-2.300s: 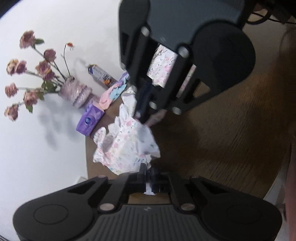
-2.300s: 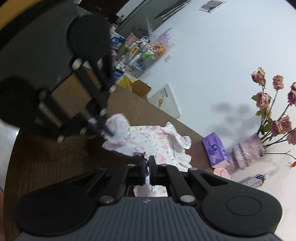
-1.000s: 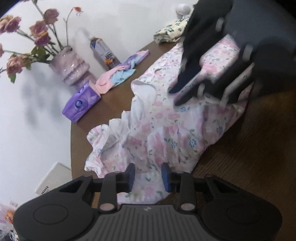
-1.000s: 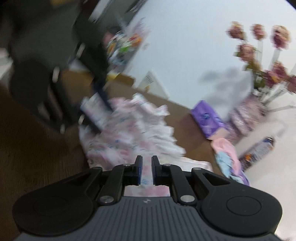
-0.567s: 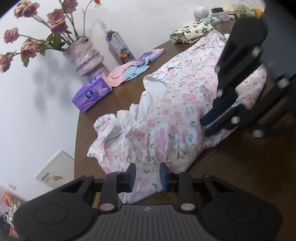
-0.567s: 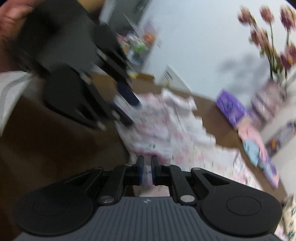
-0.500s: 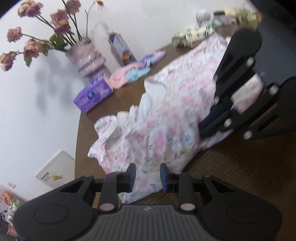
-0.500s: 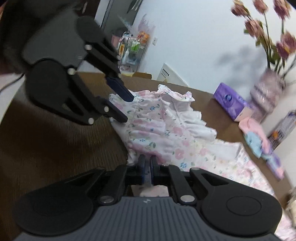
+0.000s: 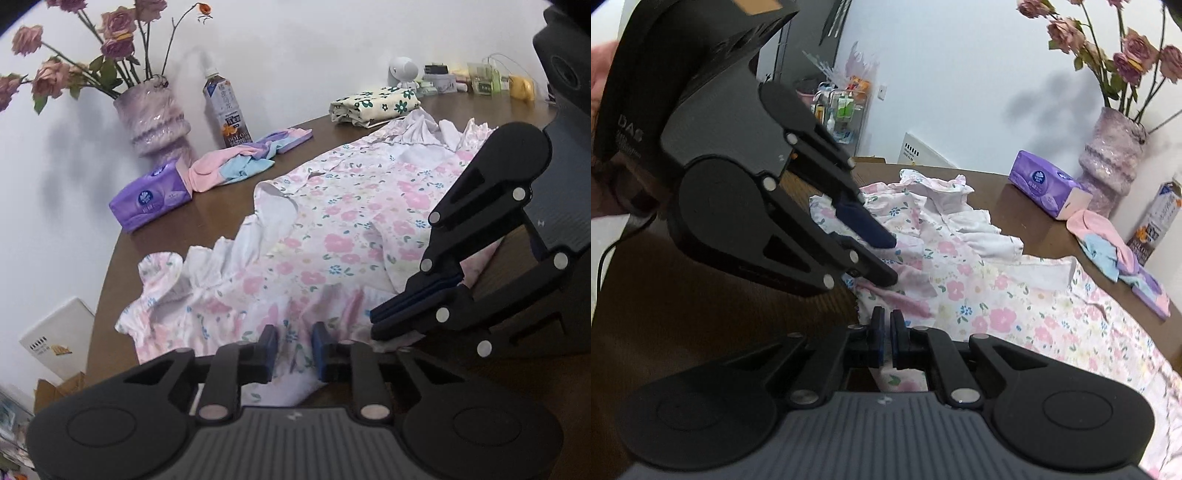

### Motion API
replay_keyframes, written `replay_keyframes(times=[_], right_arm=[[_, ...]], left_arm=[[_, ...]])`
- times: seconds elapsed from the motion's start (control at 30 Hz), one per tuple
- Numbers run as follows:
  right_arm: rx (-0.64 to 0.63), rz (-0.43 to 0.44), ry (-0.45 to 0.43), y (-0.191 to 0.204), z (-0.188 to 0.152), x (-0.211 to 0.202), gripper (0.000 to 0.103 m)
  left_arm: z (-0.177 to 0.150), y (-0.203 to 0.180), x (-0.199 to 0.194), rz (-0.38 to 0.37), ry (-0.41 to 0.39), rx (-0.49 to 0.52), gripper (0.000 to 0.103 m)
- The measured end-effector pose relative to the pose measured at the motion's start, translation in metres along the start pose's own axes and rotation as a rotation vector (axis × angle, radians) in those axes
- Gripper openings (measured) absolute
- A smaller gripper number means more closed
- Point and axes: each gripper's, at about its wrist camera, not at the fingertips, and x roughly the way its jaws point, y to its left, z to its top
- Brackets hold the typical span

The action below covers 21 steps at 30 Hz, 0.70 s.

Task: Fold clothes
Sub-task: 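Lay the pink floral dress flat and open both grippers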

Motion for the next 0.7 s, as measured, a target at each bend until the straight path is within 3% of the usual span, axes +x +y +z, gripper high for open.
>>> replay_keyframes(times=[0.2,0.4,0.53,0.6,0.7], right_arm=[[0.024,0.032,-0.008,0.006,-0.002,-0.007,0.005],[-0.002,0.065,-0.022,0.023,-0.002,-0.011,0.005],[0.016,0.060,-0.028,0.022,-0.003,-0.018,0.009],[0.040,0.041,-0.055,0.014,-0.006,-0.031,0.018],[0.113,-0.010,-0.102,-0.003,-0.016,-0.053,0.042]], left_arm=[[-0.009,-0.011,-0.012,0.035,0.005,-0.012,0.011],[-0.025,-0.018,-0.032,0.100,-0.006,-0.120,0.011],[-0.026,-0.017,-0.039,0.128,-0.005,-0.172,0.018],[-0.024,-0.018,-0.044,0.148,-0.024,-0.202,0.026],[-0.016,-0.020,-0.055,0.157,-0.114,-0.306,0.046]])
